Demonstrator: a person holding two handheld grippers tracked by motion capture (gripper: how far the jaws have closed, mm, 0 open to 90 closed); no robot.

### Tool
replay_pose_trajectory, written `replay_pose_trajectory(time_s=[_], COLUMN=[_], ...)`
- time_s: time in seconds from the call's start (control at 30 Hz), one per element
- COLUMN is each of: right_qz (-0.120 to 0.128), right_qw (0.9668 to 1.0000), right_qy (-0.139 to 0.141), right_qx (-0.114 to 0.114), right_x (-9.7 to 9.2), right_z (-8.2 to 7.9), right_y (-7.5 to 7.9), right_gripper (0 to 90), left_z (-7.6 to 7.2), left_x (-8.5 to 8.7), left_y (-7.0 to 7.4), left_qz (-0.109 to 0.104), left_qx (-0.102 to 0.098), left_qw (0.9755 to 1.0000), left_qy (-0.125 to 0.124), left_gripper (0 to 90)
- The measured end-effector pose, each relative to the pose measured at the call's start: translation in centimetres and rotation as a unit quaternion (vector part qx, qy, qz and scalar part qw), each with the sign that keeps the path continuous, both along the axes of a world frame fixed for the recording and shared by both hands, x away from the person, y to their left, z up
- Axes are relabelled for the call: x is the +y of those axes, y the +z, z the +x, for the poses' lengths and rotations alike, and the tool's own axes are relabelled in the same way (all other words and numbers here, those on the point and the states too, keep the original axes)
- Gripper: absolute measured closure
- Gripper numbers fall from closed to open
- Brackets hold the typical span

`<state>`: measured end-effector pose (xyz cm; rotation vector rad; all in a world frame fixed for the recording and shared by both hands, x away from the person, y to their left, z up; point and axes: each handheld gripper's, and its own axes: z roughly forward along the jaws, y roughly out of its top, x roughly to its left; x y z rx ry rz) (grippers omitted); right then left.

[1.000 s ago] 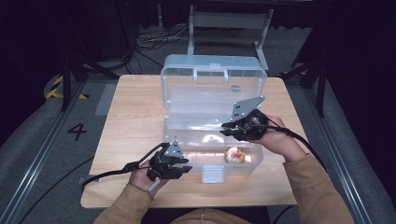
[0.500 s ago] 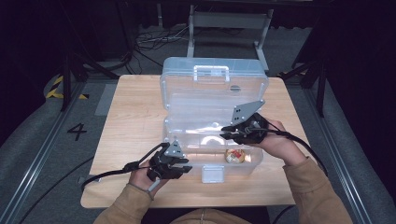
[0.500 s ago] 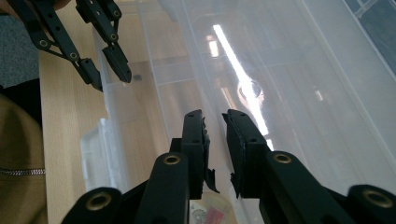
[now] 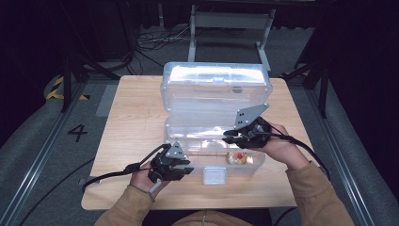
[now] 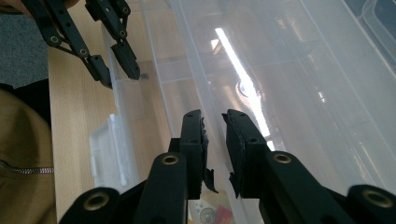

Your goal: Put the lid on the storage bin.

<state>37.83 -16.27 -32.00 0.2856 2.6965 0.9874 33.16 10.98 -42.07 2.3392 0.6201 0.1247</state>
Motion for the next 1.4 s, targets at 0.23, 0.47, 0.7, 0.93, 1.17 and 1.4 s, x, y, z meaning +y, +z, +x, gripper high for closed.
replay_pose_trajectory(time_s=[0.23, 0.47, 0.7, 0.93, 1.17, 1.4], right_qz=[-0.003, 0.003, 0.004, 0.007, 0.012, 0.019], right_qw=[1.0, 1.0, 1.0, 0.9999, 0.9999, 0.9998], right_qy=[-0.004, -0.006, -0.006, -0.009, -0.01, -0.012], right_qx=[-0.005, -0.003, -0.006, -0.008, -0.006, -0.004], right_x=[0.0, -0.1, -0.2, -0.2, -0.3, -0.5], right_z=[-0.4, -0.4, -0.5, -0.6, -0.6, -0.7], right_y=[-0.3, -0.3, -0.1, -0.1, -0.2, -0.3], right_gripper=[80.3, 82.3, 83.0, 83.0, 82.9, 82.8], left_z=[0.0, 0.1, -1.0, -1.4, -1.0, -0.8], left_x=[0.0, 0.1, 1.8, 3.6, 5.2, 5.4], left_y=[0.0, 0.3, 2.1, 4.3, 6.2, 7.5], left_qz=[0.001, 0.0, -0.004, -0.051, -0.106, -0.122], left_qx=[-0.002, 0.013, -0.017, -0.015, -0.017, -0.041], left_qw=[1.0, 0.9999, 0.9997, 0.9986, 0.9939, 0.9906], left_qy=[0.0, 0.006, 0.015, 0.004, 0.026, 0.048], left_gripper=[69.1, 67.9, 66.0, 67.8, 74.1, 75.1])
